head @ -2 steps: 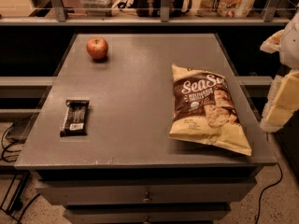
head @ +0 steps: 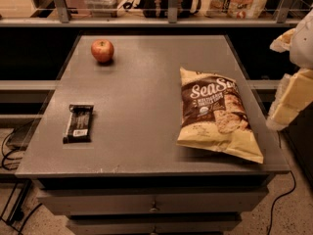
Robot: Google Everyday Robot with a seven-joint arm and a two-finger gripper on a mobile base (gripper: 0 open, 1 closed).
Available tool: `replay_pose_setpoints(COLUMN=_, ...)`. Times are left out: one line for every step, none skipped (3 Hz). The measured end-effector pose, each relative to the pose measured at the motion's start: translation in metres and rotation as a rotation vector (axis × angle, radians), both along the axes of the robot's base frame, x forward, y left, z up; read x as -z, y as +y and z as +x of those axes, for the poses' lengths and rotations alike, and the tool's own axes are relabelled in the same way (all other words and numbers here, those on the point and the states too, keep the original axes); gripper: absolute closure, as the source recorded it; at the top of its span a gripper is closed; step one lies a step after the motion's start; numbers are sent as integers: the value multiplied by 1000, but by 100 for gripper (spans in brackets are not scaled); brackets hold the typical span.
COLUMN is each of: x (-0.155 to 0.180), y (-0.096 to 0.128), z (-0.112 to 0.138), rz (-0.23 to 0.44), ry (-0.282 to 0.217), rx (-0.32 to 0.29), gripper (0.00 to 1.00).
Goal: Move brown chip bag near apple
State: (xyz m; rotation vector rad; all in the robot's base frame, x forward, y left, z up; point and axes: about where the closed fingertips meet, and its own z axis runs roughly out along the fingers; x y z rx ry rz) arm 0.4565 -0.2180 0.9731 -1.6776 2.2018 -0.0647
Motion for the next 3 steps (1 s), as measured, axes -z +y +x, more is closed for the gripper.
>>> replay_pose_setpoints(x=16, y=12, z=26, rz=94, ry=-28, rx=34, gripper=0)
replay_pose_setpoints(x=38, y=28, z=50, rz=158, ry=-21, rx=77, gripper=0)
replay_pose_setpoints(x=62, y=43, z=58, rz=177, ry=33, rx=106, gripper=0)
